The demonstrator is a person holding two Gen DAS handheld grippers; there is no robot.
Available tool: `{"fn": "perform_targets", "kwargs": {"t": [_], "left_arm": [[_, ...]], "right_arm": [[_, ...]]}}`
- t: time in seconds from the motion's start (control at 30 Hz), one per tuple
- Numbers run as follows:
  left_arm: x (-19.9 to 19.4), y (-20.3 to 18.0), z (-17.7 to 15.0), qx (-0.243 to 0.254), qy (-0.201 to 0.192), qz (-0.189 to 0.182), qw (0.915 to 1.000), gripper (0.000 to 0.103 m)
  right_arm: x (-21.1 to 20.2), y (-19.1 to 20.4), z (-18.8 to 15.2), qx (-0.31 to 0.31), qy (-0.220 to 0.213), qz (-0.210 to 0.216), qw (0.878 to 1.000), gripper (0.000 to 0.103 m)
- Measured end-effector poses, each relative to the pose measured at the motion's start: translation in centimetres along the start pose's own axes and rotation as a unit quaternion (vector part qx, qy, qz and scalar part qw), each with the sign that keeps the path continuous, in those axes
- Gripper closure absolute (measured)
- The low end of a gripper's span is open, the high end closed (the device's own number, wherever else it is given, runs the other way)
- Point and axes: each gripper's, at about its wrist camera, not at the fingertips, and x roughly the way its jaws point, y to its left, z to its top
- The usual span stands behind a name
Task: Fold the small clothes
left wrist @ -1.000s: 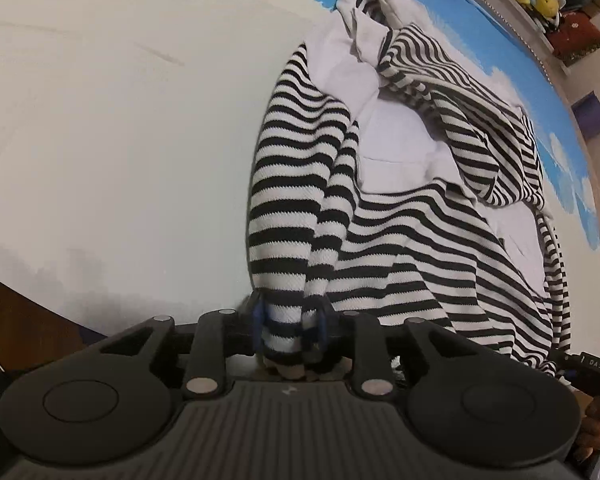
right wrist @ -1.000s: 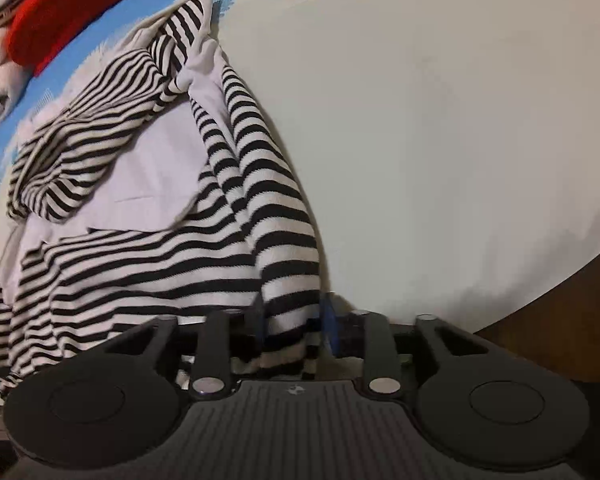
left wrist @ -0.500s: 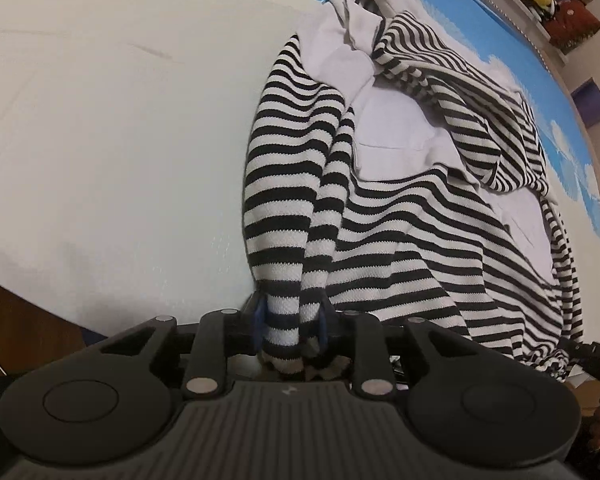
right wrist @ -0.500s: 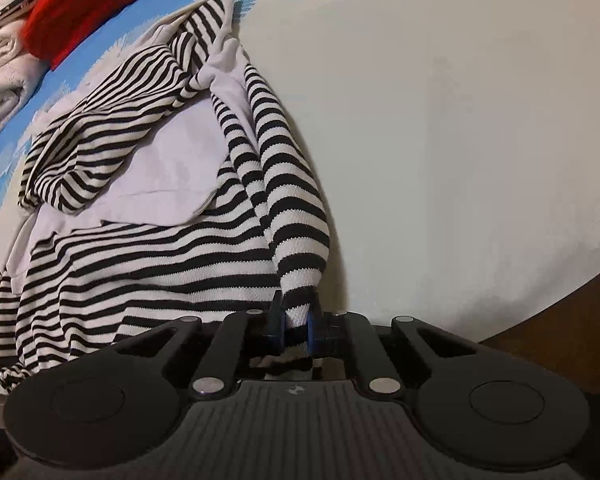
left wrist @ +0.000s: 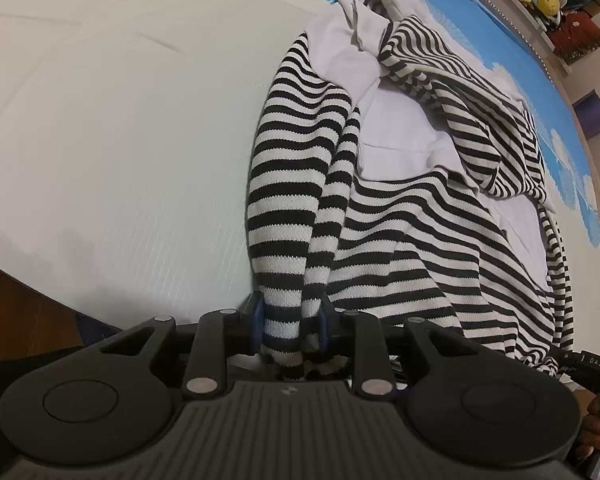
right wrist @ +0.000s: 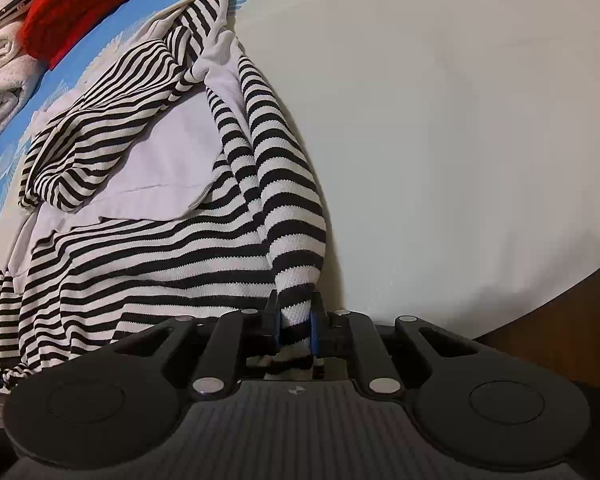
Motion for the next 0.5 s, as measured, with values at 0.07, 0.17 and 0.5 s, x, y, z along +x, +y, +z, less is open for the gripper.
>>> {"fn": "perform_targets", "kwargs": {"t": [0.07, 0.17, 0.5], "left_arm": [[0.0, 0.0, 0.0, 0.001, 0.000, 0.000, 1.0000, 0.075], [-0.1, 0.0, 0.0, 0.000, -0.004, -0.002, 1.0000, 0.086], [-5.6, -3.0, 0.1, 0.070, -0.077, -0.013, 0.9945, 0.098]], "right_arm": [[0.0, 0.2, -0.1, -0.005, 0.000, -0.003, 1.000, 0.091], [0.1, 0.7, -0.2, -0.016, -0.001, -0.006, 1.000, 0.091], [-4.9, 0.8, 0.7, -0.015, -0.059, 0.050, 0.997, 0.096]]}}
